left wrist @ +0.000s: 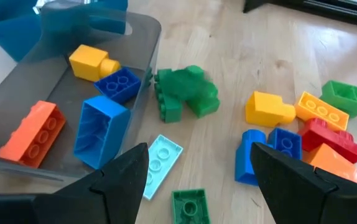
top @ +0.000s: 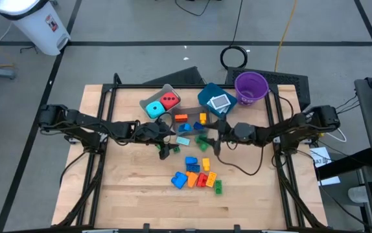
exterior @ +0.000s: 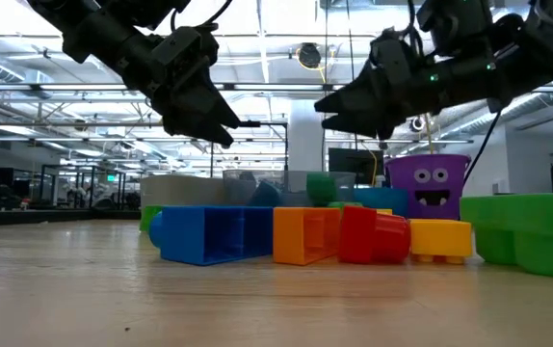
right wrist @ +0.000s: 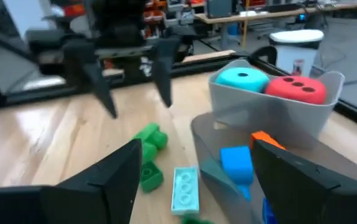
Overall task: Pick & Place Toys
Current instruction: Put the green block into the black bin
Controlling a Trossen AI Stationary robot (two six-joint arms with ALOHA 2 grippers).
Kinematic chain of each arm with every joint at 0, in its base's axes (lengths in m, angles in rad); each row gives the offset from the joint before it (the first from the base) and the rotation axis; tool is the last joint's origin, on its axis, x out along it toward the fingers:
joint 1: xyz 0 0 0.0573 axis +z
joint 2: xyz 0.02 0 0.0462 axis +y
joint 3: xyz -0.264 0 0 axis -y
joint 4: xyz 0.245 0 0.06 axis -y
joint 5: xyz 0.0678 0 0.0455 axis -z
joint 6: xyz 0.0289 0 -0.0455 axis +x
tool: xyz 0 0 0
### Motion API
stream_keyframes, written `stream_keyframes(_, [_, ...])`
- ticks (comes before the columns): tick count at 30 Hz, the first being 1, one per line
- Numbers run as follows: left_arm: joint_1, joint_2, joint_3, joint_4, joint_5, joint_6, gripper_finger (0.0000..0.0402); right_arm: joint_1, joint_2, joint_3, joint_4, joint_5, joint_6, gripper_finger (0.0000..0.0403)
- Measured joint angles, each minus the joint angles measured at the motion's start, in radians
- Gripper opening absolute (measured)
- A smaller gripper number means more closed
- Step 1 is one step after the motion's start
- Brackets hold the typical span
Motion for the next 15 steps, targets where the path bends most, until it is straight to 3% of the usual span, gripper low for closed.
stream_keyframes(15, [0.0, 0.0, 0.0, 0.014, -0.012, -0.001, 0.0285, 0.099, 0.022, 0.041, -0.264, 0.002, -0.053, 0.0256])
